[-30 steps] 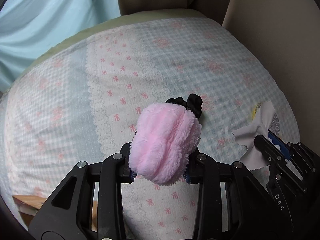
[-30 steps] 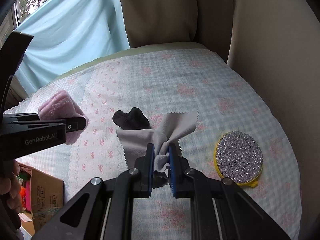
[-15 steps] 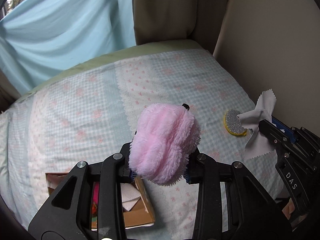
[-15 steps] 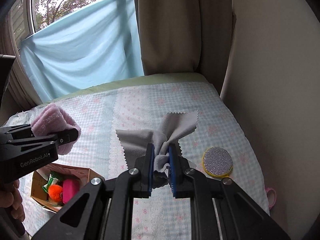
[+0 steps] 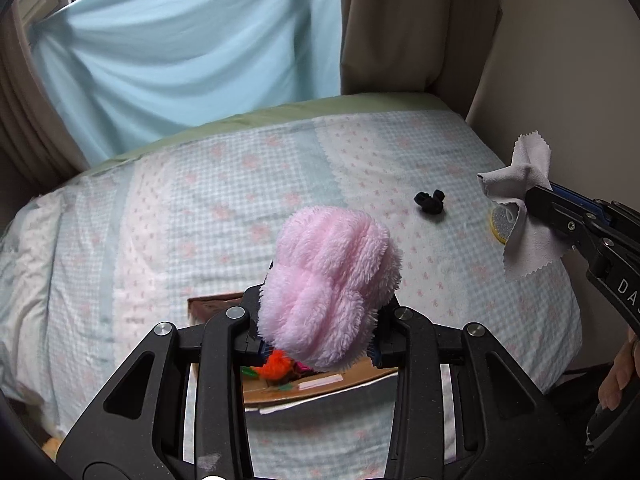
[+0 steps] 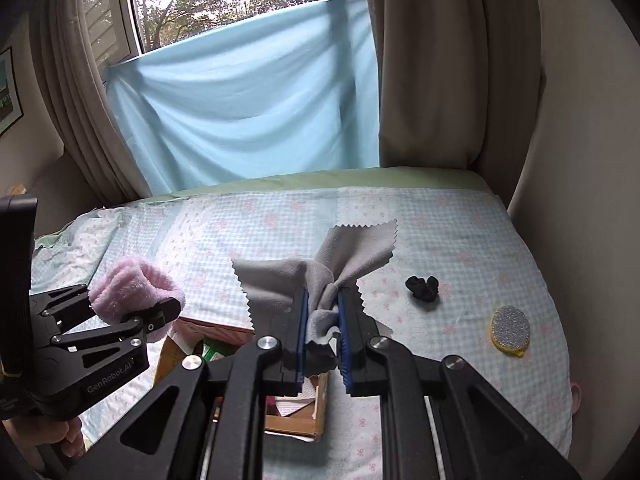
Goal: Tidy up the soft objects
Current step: 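Carry the hair band and grey cloth over the cardboard box with both tools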
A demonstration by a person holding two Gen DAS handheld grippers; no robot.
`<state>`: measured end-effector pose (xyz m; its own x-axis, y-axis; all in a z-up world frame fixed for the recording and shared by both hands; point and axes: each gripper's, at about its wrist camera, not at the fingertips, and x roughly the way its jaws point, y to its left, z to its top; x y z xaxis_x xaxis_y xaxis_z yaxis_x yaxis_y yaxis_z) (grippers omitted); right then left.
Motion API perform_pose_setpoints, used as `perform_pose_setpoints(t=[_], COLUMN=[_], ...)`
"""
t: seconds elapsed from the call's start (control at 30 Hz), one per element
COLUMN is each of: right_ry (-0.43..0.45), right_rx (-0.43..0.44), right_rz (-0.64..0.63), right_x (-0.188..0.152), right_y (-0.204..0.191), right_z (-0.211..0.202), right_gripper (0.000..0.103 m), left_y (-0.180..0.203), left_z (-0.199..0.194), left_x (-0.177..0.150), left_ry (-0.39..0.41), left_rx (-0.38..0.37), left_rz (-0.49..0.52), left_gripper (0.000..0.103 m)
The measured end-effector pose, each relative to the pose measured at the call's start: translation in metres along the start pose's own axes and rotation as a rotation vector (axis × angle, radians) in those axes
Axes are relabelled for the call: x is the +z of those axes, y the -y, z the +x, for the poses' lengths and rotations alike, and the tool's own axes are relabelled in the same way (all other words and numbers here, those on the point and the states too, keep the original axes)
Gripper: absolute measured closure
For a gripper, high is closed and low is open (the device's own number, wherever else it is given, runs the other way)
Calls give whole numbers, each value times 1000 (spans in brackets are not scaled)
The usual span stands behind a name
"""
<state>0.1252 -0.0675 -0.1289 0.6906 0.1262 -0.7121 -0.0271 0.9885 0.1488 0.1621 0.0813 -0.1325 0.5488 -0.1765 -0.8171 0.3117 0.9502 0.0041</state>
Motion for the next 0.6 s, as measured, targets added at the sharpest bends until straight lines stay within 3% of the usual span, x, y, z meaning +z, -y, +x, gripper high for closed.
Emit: perform_pose_setpoints(t=[0.2, 0.37, 0.6], right_ry=[-88, -174, -283], right_rx=[68, 98, 107], right_rz=[-25, -27, 21], right_x=[-19, -32, -40], right_y=[-53, -84, -111], right_z=[36, 71, 119], right_gripper=[90, 90, 90], left_y=[-65, -108, -145], left_z=[4, 28, 69], left_x=[-35, -58, -76], left_ry=[-43, -117, -197], left_rx=[53, 43, 19], left_rz=[-22, -52, -20], left_gripper=[72, 72, 72])
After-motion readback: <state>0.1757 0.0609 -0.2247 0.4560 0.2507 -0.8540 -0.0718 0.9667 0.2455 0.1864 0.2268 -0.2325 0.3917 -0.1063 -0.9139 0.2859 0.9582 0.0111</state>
